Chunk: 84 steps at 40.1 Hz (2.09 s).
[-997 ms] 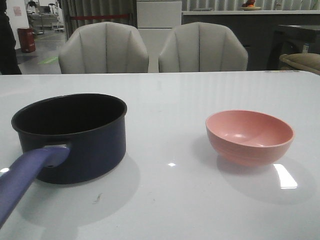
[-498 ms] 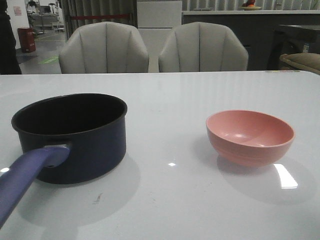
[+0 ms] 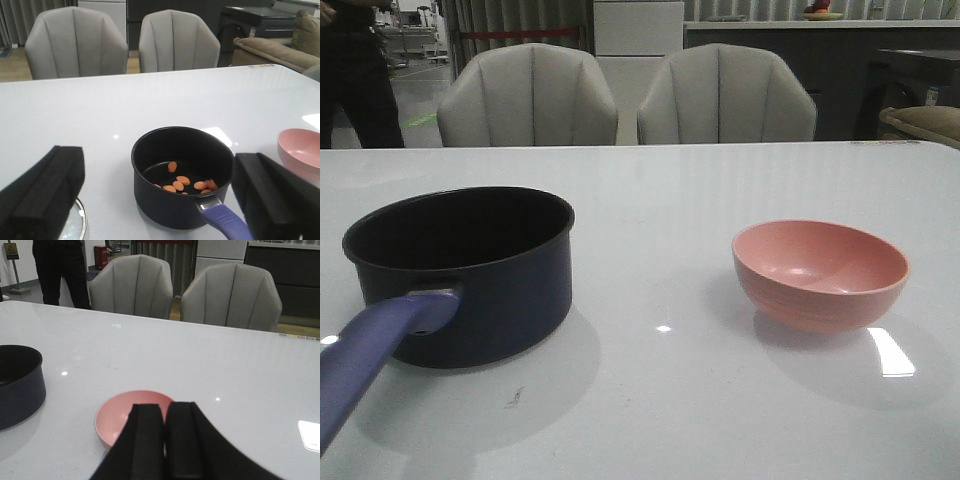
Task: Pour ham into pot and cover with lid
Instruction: 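Grasp the purple knob of the set-aside glass lid with the left gripper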
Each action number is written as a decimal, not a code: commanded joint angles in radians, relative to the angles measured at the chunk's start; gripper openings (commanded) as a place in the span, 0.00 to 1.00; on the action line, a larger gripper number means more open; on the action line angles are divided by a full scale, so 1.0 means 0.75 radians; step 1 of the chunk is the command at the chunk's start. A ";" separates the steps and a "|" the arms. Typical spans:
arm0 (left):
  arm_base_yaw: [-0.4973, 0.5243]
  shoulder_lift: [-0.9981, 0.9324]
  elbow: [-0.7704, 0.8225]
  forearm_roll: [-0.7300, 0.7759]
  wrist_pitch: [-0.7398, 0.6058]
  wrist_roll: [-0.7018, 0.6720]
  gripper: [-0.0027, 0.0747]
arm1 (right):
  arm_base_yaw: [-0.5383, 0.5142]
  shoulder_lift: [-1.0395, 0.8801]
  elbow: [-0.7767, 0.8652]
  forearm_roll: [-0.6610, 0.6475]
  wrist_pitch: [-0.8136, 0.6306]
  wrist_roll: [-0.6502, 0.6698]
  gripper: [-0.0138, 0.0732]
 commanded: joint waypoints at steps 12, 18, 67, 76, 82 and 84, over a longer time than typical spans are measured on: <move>-0.010 0.488 -0.264 0.526 0.142 -0.593 0.89 | 0.000 0.011 -0.036 0.002 -0.107 -0.013 0.34; -0.007 0.717 -0.365 0.526 0.257 -0.599 0.89 | 0.000 0.011 -0.036 0.002 -0.107 -0.013 0.34; 0.631 1.978 -1.103 0.014 0.666 -0.207 0.89 | 0.000 0.011 -0.036 0.002 -0.107 -0.013 0.34; 0.637 2.075 -1.154 0.014 0.686 -0.213 0.89 | 0.000 0.011 -0.036 0.002 -0.107 -0.013 0.34; 0.662 2.115 -1.156 0.017 0.679 -0.231 0.89 | 0.000 0.011 -0.036 0.002 -0.107 -0.013 0.34; 0.672 2.125 -1.163 0.012 0.676 -0.231 0.89 | 0.000 0.011 -0.036 0.002 -0.107 -0.013 0.34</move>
